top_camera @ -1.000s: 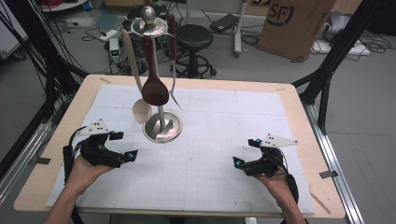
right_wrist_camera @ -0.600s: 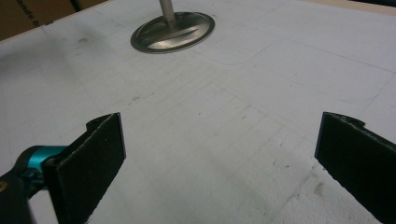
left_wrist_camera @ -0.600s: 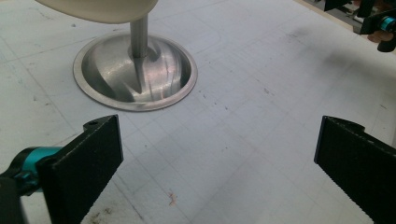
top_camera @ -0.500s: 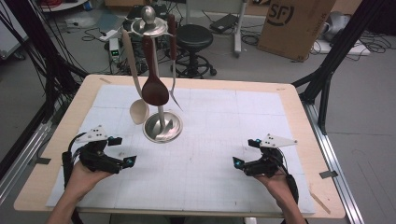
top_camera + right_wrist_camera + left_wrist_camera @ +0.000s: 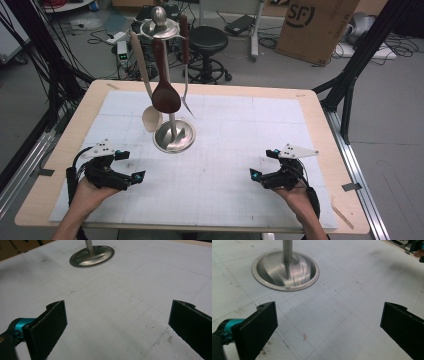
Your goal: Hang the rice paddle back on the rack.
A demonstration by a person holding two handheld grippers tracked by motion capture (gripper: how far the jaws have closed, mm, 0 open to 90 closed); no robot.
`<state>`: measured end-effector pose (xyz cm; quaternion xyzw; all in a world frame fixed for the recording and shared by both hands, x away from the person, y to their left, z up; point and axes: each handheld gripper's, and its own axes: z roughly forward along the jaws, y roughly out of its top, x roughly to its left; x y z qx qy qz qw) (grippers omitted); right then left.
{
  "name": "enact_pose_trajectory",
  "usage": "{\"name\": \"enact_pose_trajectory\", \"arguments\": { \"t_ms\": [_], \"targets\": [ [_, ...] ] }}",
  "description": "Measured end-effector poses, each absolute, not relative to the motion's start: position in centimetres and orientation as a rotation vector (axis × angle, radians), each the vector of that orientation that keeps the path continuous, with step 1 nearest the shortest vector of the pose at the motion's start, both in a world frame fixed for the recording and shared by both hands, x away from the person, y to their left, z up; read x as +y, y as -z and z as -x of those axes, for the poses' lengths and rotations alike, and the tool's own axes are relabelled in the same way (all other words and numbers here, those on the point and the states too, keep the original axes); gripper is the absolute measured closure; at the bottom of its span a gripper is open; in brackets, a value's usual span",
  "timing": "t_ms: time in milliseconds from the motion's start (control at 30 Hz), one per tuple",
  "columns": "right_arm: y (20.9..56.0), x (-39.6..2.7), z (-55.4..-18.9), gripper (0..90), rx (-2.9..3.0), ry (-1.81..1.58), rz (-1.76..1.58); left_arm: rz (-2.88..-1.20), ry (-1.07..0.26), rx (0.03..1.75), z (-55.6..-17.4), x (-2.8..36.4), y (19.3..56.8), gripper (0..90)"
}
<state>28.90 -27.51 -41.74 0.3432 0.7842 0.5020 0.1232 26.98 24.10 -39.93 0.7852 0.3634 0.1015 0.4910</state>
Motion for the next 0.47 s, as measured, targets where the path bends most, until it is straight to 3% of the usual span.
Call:
{"name": "enact_pose_trajectory", "arguments": {
  "t_ms": [467],
  "targets": [
    [41.93, -27.29, -29.04, 0.7, 2.3, -1.463, -0.997, -1.91, -0.255, 0.892, -26.54, 24.25, 40.73, 1.6]
  ]
}}
